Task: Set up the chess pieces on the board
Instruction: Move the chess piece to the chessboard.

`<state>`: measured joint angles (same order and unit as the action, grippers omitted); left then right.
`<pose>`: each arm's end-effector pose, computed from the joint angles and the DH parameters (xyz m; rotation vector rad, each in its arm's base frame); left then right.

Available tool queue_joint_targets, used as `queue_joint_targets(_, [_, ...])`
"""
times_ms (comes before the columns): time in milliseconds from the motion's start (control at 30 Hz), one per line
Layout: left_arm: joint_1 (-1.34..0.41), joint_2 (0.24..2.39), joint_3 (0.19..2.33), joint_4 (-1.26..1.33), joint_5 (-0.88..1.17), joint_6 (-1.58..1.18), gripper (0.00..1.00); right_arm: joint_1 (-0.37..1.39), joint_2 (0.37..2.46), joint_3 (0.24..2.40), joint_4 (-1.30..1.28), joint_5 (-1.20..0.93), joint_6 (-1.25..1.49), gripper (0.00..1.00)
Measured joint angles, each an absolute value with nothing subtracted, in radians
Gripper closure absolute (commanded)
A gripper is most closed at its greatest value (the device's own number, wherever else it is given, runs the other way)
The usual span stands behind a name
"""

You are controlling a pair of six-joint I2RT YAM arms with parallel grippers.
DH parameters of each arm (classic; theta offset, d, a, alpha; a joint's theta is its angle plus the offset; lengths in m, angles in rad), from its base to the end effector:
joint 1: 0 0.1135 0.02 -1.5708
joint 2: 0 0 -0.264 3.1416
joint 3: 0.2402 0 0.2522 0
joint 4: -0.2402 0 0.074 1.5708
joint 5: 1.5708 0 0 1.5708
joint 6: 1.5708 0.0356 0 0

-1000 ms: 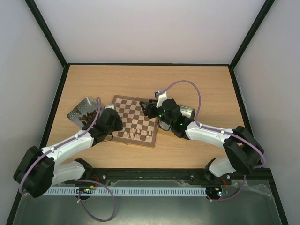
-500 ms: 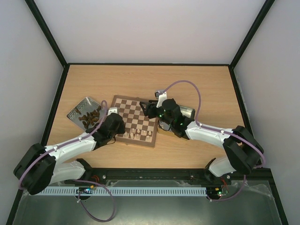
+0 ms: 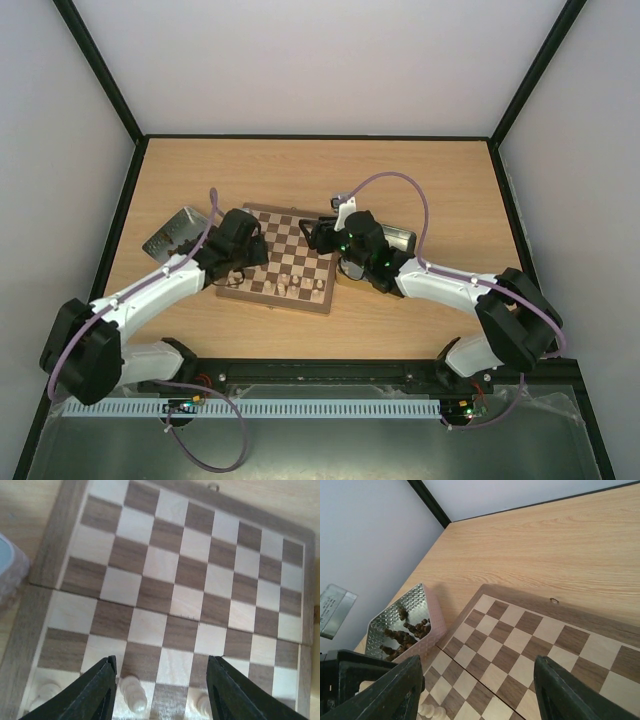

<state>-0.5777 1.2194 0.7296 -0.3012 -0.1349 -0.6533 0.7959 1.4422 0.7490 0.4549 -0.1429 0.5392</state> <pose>0.2123 -0.1327 0.2214 -0.1570 2.3912 -0.4362 0.2196 0.2315 0.2392 -0.3564 1.9094 1.0529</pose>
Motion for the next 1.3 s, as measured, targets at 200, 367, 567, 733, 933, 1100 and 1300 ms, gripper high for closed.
queue_joint_targets(200, [-0.549,1.31,0.828,-0.469,0.0,-0.63,0.54,0.789,1.457,0.756,0.43,-0.145,0.549,0.4])
queue_joint_targets(367, [-0.544,1.373,0.882,-0.561,0.036,-0.617,0.59,0.787,1.46,0.757,0.422,-0.147,0.551,0.41])
queue_joint_targets(567, [-0.538,1.409,0.886,-0.609,0.037,-0.61,0.6,0.785,1.46,0.757,0.416,-0.148,0.551,0.42])
queue_joint_targets(733, [-0.538,1.429,0.89,-0.627,0.036,-0.605,0.61,0.785,1.467,0.757,0.414,-0.152,0.551,0.42])
queue_joint_targets(933, [-0.538,1.458,0.921,-0.627,0.028,-0.591,0.72,0.782,1.473,0.757,0.408,-0.157,0.551,0.43])
queue_joint_targets(1100, [-0.538,1.486,0.936,-0.624,0.006,-0.567,0.88,0.779,1.474,0.758,0.408,-0.159,0.551,0.43])
queue_joint_targets(1300, [-0.54,1.49,0.942,-0.631,-0.001,-0.552,0.92,0.778,1.474,0.759,0.408,-0.159,0.551,0.43])
